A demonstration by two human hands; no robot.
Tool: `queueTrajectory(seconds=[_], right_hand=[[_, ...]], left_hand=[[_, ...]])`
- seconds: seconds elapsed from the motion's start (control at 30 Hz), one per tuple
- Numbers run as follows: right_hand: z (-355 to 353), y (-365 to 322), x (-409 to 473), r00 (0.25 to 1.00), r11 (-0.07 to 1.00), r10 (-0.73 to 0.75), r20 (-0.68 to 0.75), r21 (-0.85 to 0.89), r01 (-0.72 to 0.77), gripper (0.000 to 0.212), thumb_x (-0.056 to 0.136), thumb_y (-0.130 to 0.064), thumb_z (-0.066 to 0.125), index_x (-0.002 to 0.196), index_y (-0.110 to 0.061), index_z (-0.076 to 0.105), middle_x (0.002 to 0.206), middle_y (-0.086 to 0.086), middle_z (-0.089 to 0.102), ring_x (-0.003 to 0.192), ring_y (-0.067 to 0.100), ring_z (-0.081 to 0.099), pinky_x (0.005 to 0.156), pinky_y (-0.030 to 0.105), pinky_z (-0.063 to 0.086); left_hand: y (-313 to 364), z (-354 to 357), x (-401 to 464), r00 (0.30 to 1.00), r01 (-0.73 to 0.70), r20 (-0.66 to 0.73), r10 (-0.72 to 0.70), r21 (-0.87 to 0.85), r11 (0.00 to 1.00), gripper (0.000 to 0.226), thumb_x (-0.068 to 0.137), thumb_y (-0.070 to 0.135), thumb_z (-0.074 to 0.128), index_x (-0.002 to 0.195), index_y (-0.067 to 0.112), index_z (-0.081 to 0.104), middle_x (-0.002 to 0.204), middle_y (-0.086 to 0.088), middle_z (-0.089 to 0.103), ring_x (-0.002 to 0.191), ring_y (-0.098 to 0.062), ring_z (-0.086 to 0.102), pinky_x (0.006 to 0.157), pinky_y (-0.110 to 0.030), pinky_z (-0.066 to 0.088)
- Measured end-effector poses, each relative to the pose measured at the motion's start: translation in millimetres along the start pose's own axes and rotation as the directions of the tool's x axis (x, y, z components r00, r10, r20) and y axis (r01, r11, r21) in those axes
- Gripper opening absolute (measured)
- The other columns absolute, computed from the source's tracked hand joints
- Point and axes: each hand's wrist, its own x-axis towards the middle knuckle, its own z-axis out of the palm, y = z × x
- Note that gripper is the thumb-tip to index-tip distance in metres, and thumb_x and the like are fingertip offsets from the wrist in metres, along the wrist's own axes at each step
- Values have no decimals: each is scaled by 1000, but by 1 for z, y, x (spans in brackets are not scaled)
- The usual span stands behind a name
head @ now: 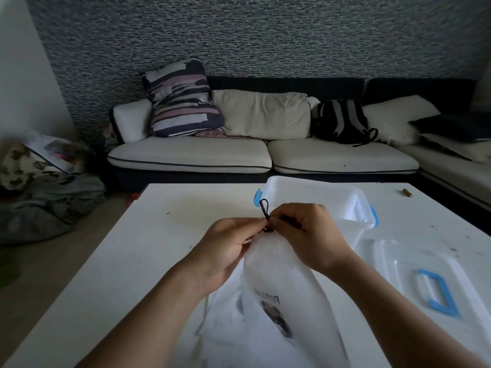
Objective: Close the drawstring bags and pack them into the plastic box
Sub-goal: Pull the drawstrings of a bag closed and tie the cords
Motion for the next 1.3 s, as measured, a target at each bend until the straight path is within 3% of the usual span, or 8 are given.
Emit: queueTrajectory(seconds=[0.1,0.23,0.37,0.53,0.83,0.97,1.03,1.3], right_hand=[[2,1,-1,999,1000,16,34,1,-16,20,93,-13,64,80,-21,76,72,-8,71,68,10,64,63,25,50],[-2,-3,-1,994,986,93,48,137,-99,23,94,-10,62,75,-18,73,69,-5,68,63,5,58,60,19,45],[-6,-4,-1,984,967,162,71,188,-173,26,94,-10,62,71,-17,71,61,-12,61,54,1,49,55,13,36],[-6,-5,-1,974,952,190,119,218,-213,26,95,-11,61,72,-15,71,60,-12,61,55,0,49,56,13,37],[2,-4,0,973,961,213,91,161,-226,23,95,-14,63,75,-14,74,64,-6,67,56,1,53,57,15,42],[5,-5,1,976,964,199,84,161,-211,23,94,-14,64,74,-14,74,60,-9,63,54,1,49,55,15,38],[5,-5,2,979,968,182,89,161,-195,22,95,-16,64,76,-15,75,64,-2,65,58,5,50,57,20,40],[2,-2,-1,979,967,179,93,169,-193,23,95,-13,62,75,-15,74,63,-8,63,56,3,50,56,16,39]], left_hand=[[-3,2,0,994,99,48,-97,-49,994,25,95,23,56,91,6,75,96,-15,71,93,-26,64,90,-37,48],[-3,-1,3,994,-93,-33,103,234,968,22,96,20,61,91,5,78,94,-17,75,85,-20,70,82,-33,53],[-1,-19,6,878,-390,30,478,624,677,11,90,11,71,91,17,80,83,6,78,81,-6,73,77,-18,55],[-3,-29,7,756,-520,208,621,766,377,10,89,11,73,92,17,80,83,15,76,79,-1,71,74,-19,57],[-13,-11,-1,732,-437,-90,676,699,566,35,70,20,66,105,22,63,100,15,67,100,0,62,88,-23,53],[-15,-3,-2,441,-554,170,881,824,118,18,73,10,74,90,12,69,90,4,64,88,-12,60,77,-23,49],[-19,-3,1,428,-529,260,866,849,7,12,78,15,75,90,12,74,89,3,66,85,-15,62,76,-26,51],[-20,-6,6,535,-543,186,824,823,167,17,82,18,72,98,14,77,93,7,73,86,-4,67,79,-17,52]])
